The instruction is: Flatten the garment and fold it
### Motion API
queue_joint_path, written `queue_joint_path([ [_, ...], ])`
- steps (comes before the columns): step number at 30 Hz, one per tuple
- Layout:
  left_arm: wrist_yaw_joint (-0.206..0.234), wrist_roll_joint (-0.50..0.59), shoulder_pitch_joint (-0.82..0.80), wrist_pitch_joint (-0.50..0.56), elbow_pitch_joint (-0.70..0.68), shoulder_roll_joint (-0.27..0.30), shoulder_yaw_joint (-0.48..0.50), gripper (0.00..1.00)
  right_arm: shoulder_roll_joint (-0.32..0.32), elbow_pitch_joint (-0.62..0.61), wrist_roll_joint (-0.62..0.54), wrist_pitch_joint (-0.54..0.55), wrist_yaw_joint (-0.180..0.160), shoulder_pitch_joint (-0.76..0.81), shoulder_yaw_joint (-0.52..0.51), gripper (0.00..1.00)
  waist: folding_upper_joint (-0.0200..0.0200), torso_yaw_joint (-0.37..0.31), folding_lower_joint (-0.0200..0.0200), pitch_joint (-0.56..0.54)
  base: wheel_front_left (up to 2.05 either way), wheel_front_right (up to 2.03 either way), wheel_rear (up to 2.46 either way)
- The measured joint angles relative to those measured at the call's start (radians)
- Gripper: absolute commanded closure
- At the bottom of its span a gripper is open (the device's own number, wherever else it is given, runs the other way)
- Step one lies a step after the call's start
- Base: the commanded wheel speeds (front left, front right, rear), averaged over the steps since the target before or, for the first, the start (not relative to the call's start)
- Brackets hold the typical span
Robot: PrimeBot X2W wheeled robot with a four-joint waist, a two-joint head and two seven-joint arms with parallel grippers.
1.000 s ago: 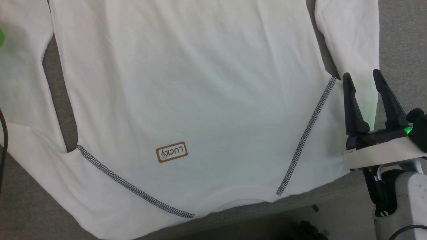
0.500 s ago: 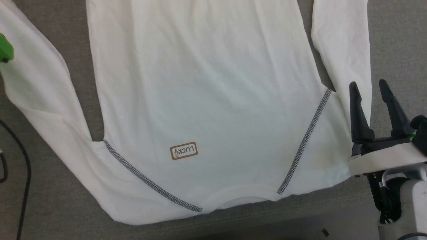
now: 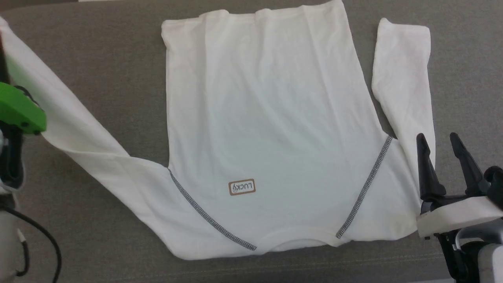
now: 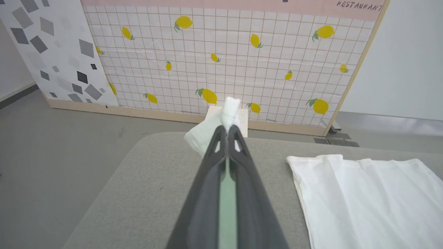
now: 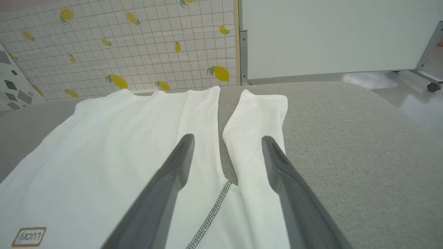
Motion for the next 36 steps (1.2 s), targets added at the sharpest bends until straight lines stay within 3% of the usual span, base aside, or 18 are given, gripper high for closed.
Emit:
queue_joint_path([
  [7, 0.008, 0.012, 0.077, 0.023, -0.198, -0.087, -0.135, 1.00, 0.007, -0.018, 0.000, 0.017, 0.000, 0.029, -0.010, 0.00, 0.0000, 0.035, 0.0000, -0.075, 0.00, 0.00, 0.00],
  [13, -0.003, 0.027, 0.069, 0.024, -0.225, -0.215, -0.312, 1.00, 0.011, -0.031, 0.000, 0.028, 0.000, 0.042, -0.012, 0.00, 0.0000, 0.043, 0.0000, -0.103, 0.00, 0.00, 0.00],
  [21, -0.058, 0.016, -0.053, -0.032, -0.030, -0.432, -0.487, 1.00, 0.014, -0.037, 0.002, 0.033, 0.000, 0.041, 0.000, 0.00, 0.0000, 0.007, 0.0000, -0.084, 0.00, 0.00, 0.00],
  [24, -0.084, 0.006, -0.106, -0.042, 0.073, -0.482, -0.542, 1.00, 0.015, -0.035, 0.007, 0.033, 0.000, 0.040, 0.007, 0.00, 0.0000, -0.008, 0.0000, -0.070, 0.00, 0.00, 0.00],
  [32, -0.142, -0.014, -0.215, -0.058, 0.317, -0.513, -0.713, 1.00, 0.019, -0.007, 0.021, 0.015, 0.000, 0.015, 0.036, 0.00, 0.0000, -0.059, 0.0000, -0.031, 0.00, 0.00, 0.00],
  [36, -0.146, -0.074, -0.243, -0.088, 0.397, -0.514, -0.823, 1.00, 0.020, 0.015, 0.030, 0.005, 0.000, 0.003, 0.048, 0.00, 0.0000, -0.084, 0.0000, -0.010, 0.00, 0.00, 0.00],
])
